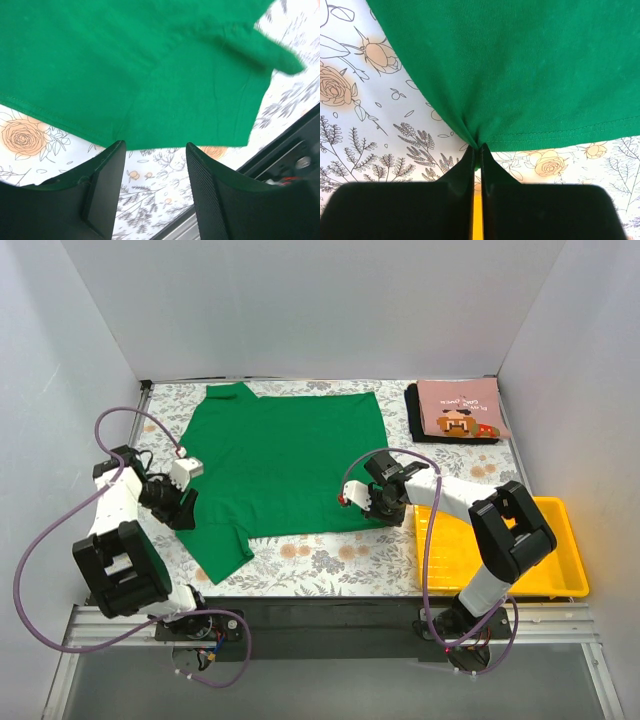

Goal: Fold and stack the t-shirts
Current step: Flatten the tshirt out

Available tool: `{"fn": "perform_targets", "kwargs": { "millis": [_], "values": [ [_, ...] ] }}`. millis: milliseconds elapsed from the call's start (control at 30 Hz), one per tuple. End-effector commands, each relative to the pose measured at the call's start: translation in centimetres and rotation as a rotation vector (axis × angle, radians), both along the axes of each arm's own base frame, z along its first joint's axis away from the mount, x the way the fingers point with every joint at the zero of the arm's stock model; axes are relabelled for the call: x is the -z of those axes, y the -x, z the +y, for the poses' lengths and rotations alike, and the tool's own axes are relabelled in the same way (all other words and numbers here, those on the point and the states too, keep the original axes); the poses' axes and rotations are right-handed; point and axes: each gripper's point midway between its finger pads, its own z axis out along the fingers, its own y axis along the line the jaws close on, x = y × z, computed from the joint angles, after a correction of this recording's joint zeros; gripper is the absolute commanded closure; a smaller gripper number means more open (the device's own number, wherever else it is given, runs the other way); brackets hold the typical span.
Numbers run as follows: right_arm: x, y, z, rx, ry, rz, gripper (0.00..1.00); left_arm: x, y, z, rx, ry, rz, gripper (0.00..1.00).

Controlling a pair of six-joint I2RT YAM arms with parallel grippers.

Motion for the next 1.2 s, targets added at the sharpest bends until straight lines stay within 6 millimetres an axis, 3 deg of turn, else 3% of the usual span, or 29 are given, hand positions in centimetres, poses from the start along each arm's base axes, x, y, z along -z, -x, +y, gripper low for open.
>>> {"fn": "perform_targets", "kwargs": {
  "millis": [0,167,467,600,700,733,800,867,1000,1133,1167],
  "values": [
    [0.5,0.3,0.0,0.007,-0.01,0.005,0.99,0.3,1.0,1.1,0.182,-0.125,-0.101,0.51],
    [0.1,0.6,0.4,0.015,-0.021,0.025,0.99,2.9,1.9,0.8,0.296,-0.205,-0.128,0.55],
    [-0.4,0.5,0.5,0.016,-0.022,0.03,0.99,7.0,1.8,0.5,0.364,-0.269,-0.108,0.54],
    [-0.6,0.5,0.7,0.005,-0.032,0.032,0.99,8.7,2.8,0.8,0.406,-0.29,-0.066,0.53],
    [-0.5,0.2,0.7,0.006,-0.021,0.032,0.99,9.8,4.4,1.0,0.451,-0.316,-0.043,0.61],
    [-0.5,0.3,0.6,0.005,-0.017,0.038,0.99,9.9,4.8,1.1,0.462,-0.325,-0.042,0.7],
    [-0.6,0.6,0.7,-0.008,-0.025,0.05,0.99,10.2,5.5,1.2,0.481,-0.344,-0.032,0.79],
    [-1.0,1.2,0.8,-0.018,-0.04,0.071,0.99,9.9,6.3,1.2,0.477,-0.346,-0.022,0.9],
    [-1.9,2.4,0.6,-0.022,-0.06,0.091,0.99,8.3,6.7,0.8,0.464,-0.313,-0.033,0.99],
    [-2.9,3.8,-0.1,-0.025,-0.074,0.1,0.99,5.9,6.2,1.1,0.434,-0.286,-0.061,1.0],
    [-3.4,3.7,-0.3,-0.026,-0.071,0.078,0.99,4.4,5.3,1.3,0.425,-0.277,-0.077,1.0]
  ]
}}
